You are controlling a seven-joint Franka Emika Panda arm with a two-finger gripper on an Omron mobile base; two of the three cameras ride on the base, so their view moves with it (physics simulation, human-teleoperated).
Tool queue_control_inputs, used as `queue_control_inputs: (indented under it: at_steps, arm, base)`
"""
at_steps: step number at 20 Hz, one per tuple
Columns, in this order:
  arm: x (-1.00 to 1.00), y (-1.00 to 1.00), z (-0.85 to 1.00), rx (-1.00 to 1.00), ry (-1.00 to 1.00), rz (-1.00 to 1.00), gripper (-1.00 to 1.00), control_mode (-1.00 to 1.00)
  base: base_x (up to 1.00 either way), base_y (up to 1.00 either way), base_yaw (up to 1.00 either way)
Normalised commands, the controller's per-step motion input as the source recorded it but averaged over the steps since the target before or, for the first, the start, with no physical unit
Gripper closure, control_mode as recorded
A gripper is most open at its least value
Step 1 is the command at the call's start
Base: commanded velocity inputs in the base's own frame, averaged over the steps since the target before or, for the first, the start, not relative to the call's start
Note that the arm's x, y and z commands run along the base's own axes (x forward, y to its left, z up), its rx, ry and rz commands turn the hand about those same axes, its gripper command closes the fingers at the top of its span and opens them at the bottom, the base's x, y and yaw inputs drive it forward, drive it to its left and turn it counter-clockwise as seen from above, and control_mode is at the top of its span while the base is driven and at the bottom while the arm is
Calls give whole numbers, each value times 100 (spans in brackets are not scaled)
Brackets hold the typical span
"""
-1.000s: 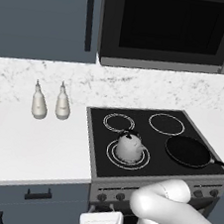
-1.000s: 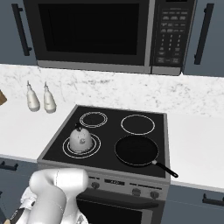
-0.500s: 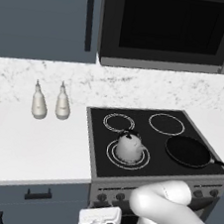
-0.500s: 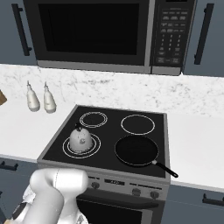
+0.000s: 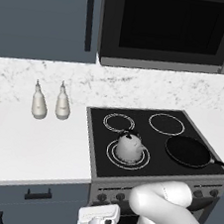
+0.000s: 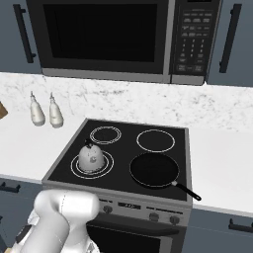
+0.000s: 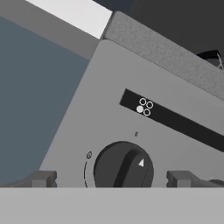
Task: Pick the kettle from the counter and place it on a stove burner. Then turn the burner on.
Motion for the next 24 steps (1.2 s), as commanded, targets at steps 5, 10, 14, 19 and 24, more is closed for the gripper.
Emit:
queue_control_inputs:
  at_steps: [5,10,14,19,24]
  arm:
    - [28,-44,9,7,0,10,100,-100]
    - [22,-43,16,7,0,10,100,-100]
    - [22,-43,20,7,0,10,100,-100]
    - [27,-39,18,6,3,9,100,-100]
    - [31,-15,1,1,5,5,100,-100]
  base:
    - [0,0,0]
    - [0,0,0]
    - [0,0,0]
    - [0,0,0]
    - [0,0,0]
